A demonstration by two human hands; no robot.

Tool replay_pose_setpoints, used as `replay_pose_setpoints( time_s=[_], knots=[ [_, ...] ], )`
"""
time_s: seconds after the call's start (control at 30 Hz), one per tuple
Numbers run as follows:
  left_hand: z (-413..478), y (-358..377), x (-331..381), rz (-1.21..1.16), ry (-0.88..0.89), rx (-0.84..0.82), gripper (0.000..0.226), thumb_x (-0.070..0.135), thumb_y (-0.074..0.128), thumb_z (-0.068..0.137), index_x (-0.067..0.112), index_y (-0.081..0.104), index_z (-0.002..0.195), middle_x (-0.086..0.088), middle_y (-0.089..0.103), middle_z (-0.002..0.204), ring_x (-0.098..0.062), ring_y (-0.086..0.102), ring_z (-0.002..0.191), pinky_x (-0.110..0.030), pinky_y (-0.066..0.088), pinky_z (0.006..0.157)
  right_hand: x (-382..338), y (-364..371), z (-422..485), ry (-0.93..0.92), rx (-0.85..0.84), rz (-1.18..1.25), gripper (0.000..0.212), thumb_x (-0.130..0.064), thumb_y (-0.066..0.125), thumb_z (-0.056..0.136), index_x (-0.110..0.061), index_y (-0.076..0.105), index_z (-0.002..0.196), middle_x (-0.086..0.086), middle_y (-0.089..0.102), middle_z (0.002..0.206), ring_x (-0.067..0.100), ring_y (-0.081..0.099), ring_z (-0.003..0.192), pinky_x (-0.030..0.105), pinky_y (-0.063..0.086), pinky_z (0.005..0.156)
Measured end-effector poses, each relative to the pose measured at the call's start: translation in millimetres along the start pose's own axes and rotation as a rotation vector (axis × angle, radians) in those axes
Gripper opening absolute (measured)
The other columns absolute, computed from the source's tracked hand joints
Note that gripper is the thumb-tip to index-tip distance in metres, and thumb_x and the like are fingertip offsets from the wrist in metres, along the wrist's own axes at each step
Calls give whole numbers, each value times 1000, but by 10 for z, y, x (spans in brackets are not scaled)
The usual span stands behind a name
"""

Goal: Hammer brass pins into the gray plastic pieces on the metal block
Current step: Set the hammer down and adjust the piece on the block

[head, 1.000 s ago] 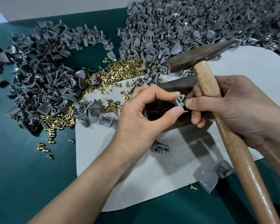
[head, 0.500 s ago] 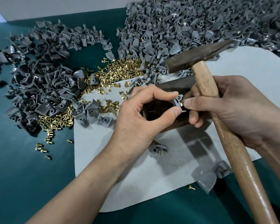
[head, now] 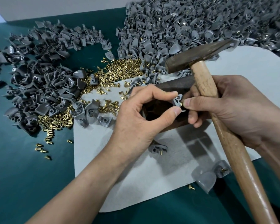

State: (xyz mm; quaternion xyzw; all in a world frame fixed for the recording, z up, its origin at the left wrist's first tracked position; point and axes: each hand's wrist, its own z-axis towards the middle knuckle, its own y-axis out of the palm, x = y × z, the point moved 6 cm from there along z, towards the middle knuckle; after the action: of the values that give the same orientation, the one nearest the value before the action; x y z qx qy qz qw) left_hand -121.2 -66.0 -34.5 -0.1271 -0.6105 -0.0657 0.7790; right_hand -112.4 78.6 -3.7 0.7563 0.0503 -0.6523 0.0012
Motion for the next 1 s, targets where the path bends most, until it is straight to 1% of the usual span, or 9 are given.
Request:
replay_pose_setpoints(
  time_s=[0.2, 0.3, 0.43, 0.53, 0.63, 0.7, 0.8, 0.87, 1.0],
  knots=[
    [-9, -7, -16, -3, 2, 6, 21, 27, 79, 72, 35, 69, 88, -15, 64, 105, -24, 61, 102, -32, 49, 90, 21, -6, 13, 4, 1, -7, 19, 7, 66, 74, -4, 52, 68, 3, 59, 48, 14, 59, 42, 18, 47, 42],
    [-12, -5, -32, -6, -7, 3, 23, 20, 75, 76, 36, 67, 91, -13, 65, 106, -20, 62, 101, -26, 49, 85, 23, -22, 15, 14, -26, 26, 16, -3, 69, 69, -6, 53, 68, 5, 61, 50, 13, 60, 44, 17, 47, 43],
    [-20, 10, -2, 36, 6, -20, 36, 8, 74, 80, 34, 65, 103, -7, 62, 111, -2, 59, 104, -16, 47, 89, 44, -77, 16, 41, -27, 84, 8, -7, 69, 64, -6, 61, 67, 4, 64, 56, 13, 63, 49, 17, 50, 46],
    [-38, 1, -19, 26, -33, 2, 30, 10, 75, 80, 35, 69, 96, -5, 61, 112, -2, 58, 105, -14, 48, 85, 18, -97, -9, 53, -1, 69, 9, -10, 67, 69, -2, 61, 70, 5, 66, 59, 12, 59, 44, 17, 48, 41],
    [-33, 16, -42, 26, -62, 0, 22, 11, 73, 82, 31, 69, 90, 4, 62, 117, -4, 56, 109, -33, 55, 89, -103, -185, -83, 38, 40, -97, 25, -19, 58, 90, 0, 53, 75, 3, 57, 50, 12, 42, 31, 14, 32, 34],
    [-14, -15, -24, 106, -25, 37, 16, 12, 73, 81, 26, 67, 84, 18, 60, 121, -1, 49, 119, -40, 47, 101, -219, -234, -166, 43, 47, -192, 28, -21, 50, 95, 1, 52, 79, 9, 53, 50, 16, 37, 28, 14, 29, 33],
    [19, -25, -10, 162, -2, 73, 11, 15, 73, 81, 24, 67, 81, 32, 53, 124, 1, 40, 129, -46, 37, 109, -376, -265, -308, 33, 54, -372, 24, -15, 44, 98, 5, 53, 89, 7, 53, 47, 18, 38, 28, 18, 29, 32],
    [21, -24, 6, 163, 1, 98, 11, 16, 73, 81, 26, 68, 80, 32, 54, 124, 1, 40, 129, -47, 36, 109, -428, -225, -394, 5, 47, -566, 23, -19, 42, 99, -2, 49, 86, -1, 53, 42, 16, 39, 28, 21, 32, 33],
    [1, -25, -1, 129, -3, 124, 16, 10, 73, 81, 24, 68, 76, 29, 56, 123, 1, 44, 126, -46, 39, 107, -469, -133, -528, -31, 29, -723, 18, -24, 42, 99, -11, 44, 87, 2, 56, 56, 18, 44, 29, 25, 35, 36]
  ],
)
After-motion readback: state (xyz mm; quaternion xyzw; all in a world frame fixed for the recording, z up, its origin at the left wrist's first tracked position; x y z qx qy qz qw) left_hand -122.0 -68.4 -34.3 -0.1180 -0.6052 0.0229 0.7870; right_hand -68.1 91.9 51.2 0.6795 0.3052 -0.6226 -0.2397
